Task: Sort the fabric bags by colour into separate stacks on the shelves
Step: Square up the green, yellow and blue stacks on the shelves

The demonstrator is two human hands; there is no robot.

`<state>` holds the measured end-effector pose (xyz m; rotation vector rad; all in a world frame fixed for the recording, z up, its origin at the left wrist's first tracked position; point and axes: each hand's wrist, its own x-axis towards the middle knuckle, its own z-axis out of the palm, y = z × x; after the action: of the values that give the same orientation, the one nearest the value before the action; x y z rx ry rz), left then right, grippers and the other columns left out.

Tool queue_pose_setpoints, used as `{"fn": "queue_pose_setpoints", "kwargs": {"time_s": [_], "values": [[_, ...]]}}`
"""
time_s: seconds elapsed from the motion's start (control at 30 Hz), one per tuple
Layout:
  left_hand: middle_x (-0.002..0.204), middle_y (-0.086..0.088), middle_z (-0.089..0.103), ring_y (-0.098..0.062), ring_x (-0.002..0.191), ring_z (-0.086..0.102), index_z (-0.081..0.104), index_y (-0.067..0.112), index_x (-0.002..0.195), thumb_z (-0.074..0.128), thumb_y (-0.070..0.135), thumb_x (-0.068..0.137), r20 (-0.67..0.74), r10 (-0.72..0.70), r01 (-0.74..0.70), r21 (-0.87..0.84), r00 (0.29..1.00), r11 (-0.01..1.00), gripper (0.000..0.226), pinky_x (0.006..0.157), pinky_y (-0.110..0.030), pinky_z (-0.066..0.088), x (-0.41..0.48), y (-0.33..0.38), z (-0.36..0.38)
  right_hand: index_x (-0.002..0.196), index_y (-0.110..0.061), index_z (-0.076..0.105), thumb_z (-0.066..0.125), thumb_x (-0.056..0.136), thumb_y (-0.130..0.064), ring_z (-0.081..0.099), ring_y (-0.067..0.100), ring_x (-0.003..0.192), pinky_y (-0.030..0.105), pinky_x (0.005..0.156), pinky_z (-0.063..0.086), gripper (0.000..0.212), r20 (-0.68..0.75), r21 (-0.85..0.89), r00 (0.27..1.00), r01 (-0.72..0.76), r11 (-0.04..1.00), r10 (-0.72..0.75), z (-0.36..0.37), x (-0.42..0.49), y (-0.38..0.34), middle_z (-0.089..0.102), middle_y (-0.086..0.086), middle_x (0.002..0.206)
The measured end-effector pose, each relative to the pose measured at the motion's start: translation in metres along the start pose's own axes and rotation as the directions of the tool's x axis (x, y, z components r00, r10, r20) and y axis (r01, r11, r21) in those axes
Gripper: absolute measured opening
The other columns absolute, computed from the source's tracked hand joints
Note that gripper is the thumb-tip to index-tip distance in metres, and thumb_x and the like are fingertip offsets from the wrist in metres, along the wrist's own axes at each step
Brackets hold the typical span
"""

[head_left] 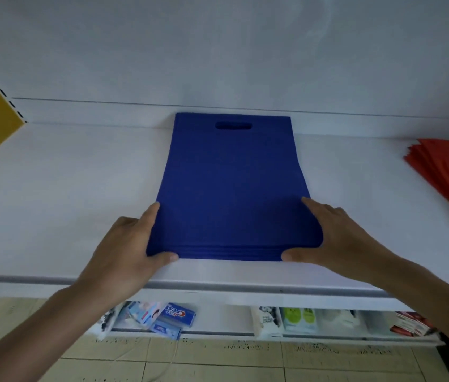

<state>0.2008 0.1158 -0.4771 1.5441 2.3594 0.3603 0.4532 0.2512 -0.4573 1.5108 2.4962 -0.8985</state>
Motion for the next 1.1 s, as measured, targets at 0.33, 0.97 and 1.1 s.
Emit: {"fn": "queue_pose_setpoints", "kwargs": {"time_s": [0.33, 0.97, 1.1], "values": [[0.086, 0.007, 0.055, -0.014, 0.079, 0.054, 0.018, 0.03, 0.141, 0.069, 0.033, 0.075, 0.098, -0.098, 0.11, -0.129, 0.99, 0.986, 0.083, 0.066, -0.029, 0.047, 0.003, 0.007, -0.007, 0.148, -0.024, -0.001, 0.067, 0.074, -0.055, 0.021, 0.017, 0.132, 0.029, 0.104, 0.03, 0.105, 0.011, -0.02, 0.996, 0.093, 0.995, -0.093, 0.001, 0.006, -0.001, 0.025, -0.002, 0.148], [0.146, 0.009, 0.034, -0.011, 0.134, 0.03, 0.006, 0.034, 0.147, 0.049, 0.039, 0.09, -0.148, 0.113, -0.16, -0.356, 0.982, 0.921, 0.071, 0.104, -0.03, 0.027, -0.026, 0.183, -0.006, 0.142, -0.027, 0.035, 0.053, 0.094, -0.021, 0.05, 0.004, 0.103, 0.016, 0.082, 0.035, 0.052, -0.422, 0.254, 0.907, 0.108, 0.961, 0.01, -0.096, -0.077, 0.136, 0.051, 0.0, 0.136], [0.145, 0.015, 0.034, -0.006, 0.132, 0.029, 0.008, 0.037, 0.146, 0.048, 0.037, 0.092, -0.128, 0.132, -0.174, -0.414, 0.983, 0.893, 0.067, 0.098, -0.022, 0.023, -0.025, 0.243, 0.018, 0.142, -0.028, 0.036, 0.054, 0.092, -0.022, 0.052, 0.015, 0.119, 0.029, 0.101, 0.041, 0.054, -0.444, 0.23, 0.895, 0.074, 0.97, 0.037, -0.129, -0.078, 0.184, 0.052, 0.003, 0.135]]}}
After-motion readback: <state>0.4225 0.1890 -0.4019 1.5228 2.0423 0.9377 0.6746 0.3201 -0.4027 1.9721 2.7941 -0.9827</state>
